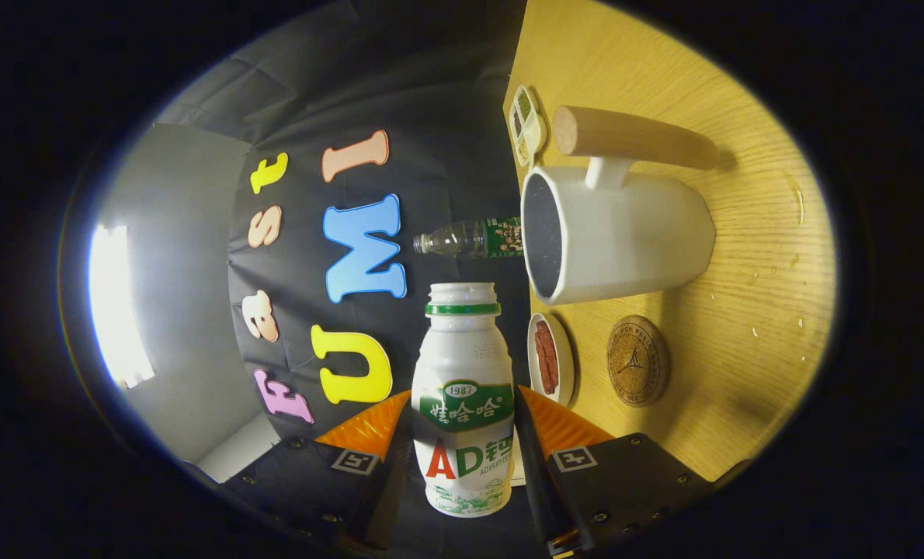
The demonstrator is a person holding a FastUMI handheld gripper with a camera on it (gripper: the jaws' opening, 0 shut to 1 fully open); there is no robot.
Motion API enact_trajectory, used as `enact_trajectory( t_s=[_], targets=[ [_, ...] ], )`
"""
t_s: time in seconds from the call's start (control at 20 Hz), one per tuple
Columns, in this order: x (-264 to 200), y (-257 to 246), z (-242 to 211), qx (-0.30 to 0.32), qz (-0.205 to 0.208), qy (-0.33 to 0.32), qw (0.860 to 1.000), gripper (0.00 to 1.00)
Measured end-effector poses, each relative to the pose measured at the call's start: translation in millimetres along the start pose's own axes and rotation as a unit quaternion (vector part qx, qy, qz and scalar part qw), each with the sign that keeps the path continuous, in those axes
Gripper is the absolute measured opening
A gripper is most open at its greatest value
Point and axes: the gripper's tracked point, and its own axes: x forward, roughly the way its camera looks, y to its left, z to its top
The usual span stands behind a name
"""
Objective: Take the bottle from table, then pour the juice into the cup, finally place the bottle on the coaster
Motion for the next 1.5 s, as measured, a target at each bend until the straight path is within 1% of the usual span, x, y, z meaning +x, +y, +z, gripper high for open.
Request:
enact_trajectory(
  t_s=[0.3,0.45,1.3,1.5],
  targets=[
    [-0.2,1.0,-1.5,0.02,0.004,0.001,1.0,0.66],
    [-1.6,0.2,-2.4,0.021,0.005,0.002,1.0,0.66],
    [0.7,23.3,-2.9,0.057,0.023,-0.001,0.998,0.66],
    [-0.8,21.7,-4.2,0.079,0.026,-0.002,0.997,0.66]
  ],
)
